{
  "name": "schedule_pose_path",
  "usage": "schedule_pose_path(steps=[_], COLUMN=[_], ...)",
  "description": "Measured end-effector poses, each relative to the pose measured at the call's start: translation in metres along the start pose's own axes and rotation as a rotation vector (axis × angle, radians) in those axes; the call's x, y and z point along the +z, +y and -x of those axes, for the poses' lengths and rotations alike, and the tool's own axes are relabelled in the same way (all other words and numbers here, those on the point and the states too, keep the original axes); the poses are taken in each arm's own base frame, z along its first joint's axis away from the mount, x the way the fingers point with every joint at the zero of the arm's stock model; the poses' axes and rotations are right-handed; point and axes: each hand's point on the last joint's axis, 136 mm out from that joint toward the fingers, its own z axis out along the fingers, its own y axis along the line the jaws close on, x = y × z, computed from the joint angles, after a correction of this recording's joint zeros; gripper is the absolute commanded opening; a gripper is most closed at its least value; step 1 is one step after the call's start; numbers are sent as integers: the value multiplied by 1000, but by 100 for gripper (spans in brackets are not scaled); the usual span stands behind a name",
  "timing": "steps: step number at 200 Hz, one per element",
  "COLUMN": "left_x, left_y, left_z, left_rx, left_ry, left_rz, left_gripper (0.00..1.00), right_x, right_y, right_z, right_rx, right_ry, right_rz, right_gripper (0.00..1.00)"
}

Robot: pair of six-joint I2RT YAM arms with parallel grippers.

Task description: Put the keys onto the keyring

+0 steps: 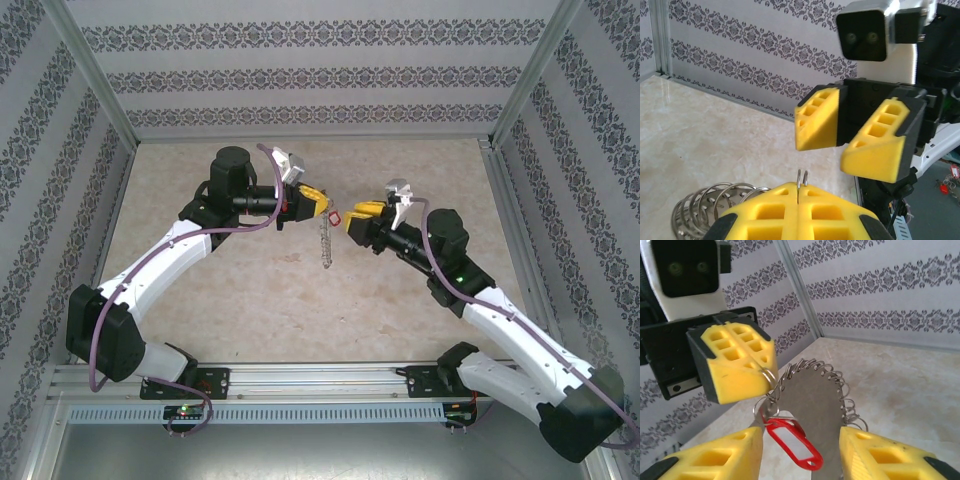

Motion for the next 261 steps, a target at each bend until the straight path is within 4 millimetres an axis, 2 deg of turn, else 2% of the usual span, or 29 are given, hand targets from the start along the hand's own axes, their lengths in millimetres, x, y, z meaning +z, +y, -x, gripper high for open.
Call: schedule_pose_path(steps=[16, 42, 69, 108, 140, 172, 212, 261], left_x=[0, 1, 4, 1, -4, -5, -11, -9], left_y=[0, 0, 8, 43, 72, 83, 98, 116], left_z=[1, 4, 0, -11, -12, 0, 30, 50], left_rx=[3, 9, -7, -79, -139, -143, -111, -94], left_ry=[-8, -18, -18, -19, -37, -58, -113, -138], left_rz=[-1, -5, -8, 28, 53, 48, 34, -2], left_gripper=[0, 0, 0, 0, 0, 0, 0, 0], right_x=[4, 8, 13, 29, 47, 60, 79, 103], right_y=[0, -2, -19, -60, -69, -66, -75, -81], right_z=[4, 16, 30, 44, 65, 82, 92, 103], right_rx=[41, 80, 139, 281, 347, 358, 378, 374], right_ry=[-6, -32, -75, -116, -135, -149, -144, -127], right_rz=[23, 57, 66, 60, 124, 193, 222, 275], right_gripper=[39, 41, 44, 47, 48, 48, 46, 36])
